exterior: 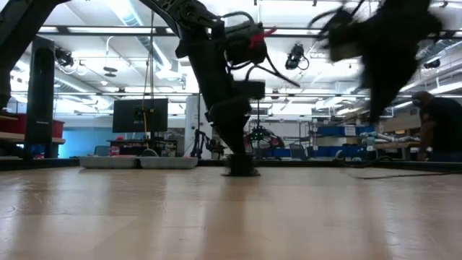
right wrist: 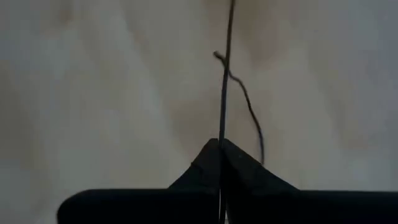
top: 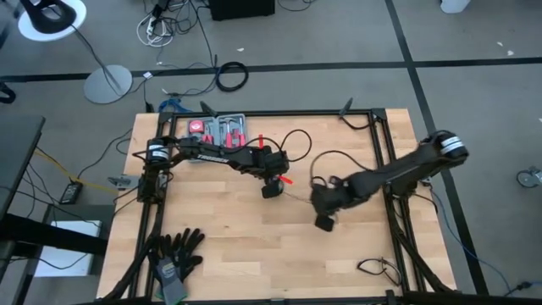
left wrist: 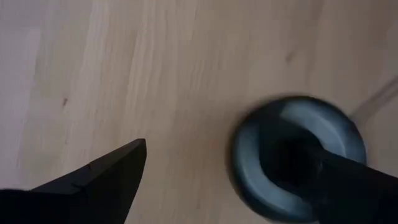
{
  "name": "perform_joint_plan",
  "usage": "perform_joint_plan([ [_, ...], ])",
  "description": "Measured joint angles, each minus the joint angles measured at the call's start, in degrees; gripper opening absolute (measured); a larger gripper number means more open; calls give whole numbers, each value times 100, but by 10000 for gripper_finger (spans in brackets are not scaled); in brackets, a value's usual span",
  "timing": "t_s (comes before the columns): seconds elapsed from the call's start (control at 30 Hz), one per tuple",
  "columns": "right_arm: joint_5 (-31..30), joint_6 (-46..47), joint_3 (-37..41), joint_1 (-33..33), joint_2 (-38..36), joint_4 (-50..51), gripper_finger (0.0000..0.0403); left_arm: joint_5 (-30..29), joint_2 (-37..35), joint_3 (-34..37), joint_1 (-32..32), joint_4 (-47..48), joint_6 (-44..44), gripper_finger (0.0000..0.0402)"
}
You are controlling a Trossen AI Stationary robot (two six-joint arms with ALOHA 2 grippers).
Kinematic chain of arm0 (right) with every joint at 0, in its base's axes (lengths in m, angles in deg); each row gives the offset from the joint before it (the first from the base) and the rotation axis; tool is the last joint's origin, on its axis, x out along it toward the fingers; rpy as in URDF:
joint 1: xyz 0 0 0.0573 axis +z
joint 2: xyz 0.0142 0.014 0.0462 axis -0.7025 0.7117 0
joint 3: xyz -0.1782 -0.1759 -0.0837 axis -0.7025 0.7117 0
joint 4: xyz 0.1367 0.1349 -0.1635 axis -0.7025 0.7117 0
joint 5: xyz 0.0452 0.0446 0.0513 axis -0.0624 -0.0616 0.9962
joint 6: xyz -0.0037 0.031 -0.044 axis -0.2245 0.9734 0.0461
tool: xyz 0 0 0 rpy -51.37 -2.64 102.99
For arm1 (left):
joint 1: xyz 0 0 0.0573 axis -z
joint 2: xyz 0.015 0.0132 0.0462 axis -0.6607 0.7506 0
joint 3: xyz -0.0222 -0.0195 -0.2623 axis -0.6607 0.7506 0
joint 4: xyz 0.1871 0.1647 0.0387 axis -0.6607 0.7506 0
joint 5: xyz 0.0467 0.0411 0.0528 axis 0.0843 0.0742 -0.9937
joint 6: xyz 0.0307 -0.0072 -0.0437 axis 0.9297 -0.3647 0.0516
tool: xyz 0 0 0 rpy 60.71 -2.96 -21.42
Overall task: Coil cords
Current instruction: Uncoil the black wire from the spool
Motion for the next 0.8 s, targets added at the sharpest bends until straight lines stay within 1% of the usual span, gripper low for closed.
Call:
perform_joint_plan([
  [0.1,83,930,4,491,-539,752,1,-82,15,26,-10,45,36,396],
  [0.23,-27,2443,4,1207,-1210,1793,1,-25,11,1,2,-59,-7,396],
  [0.37,64,3963,-98,1977,-1772,2876,0,-43,7,5,-2,-12,1,396],
  [0.43,-33,4719,-318,2347,-1883,3434,0,6,8,-6,-11,-111,-28,396],
  [0.47,-76,5062,-460,2505,-1900,3865,0,14,9,-9,-3,-122,-29,396],
  [0.53,50,5625,-786,2822,-1862,4816,0,-76,10,24,6,112,25,396],
  [0.57,-41,5869,-960,2958,-1805,5035,0,-70,17,24,-10,69,10,396],
  [0.6,-134,5938,-1049,3073,-1781,4989,0,-107,20,5,-15,47,34,396],
  [0.63,-491,5811,-1052,3147,-1796,4912,0,-134,20,12,-21,119,43,396],
  [0.77,-2990,5478,-1014,3261,-1729,4599,0,-119,20,25,-21,109,48,396],
  [0.8,-3414,5341,-992,3231,-1657,4451,0,-114,20,25,-20,95,46,396],
])
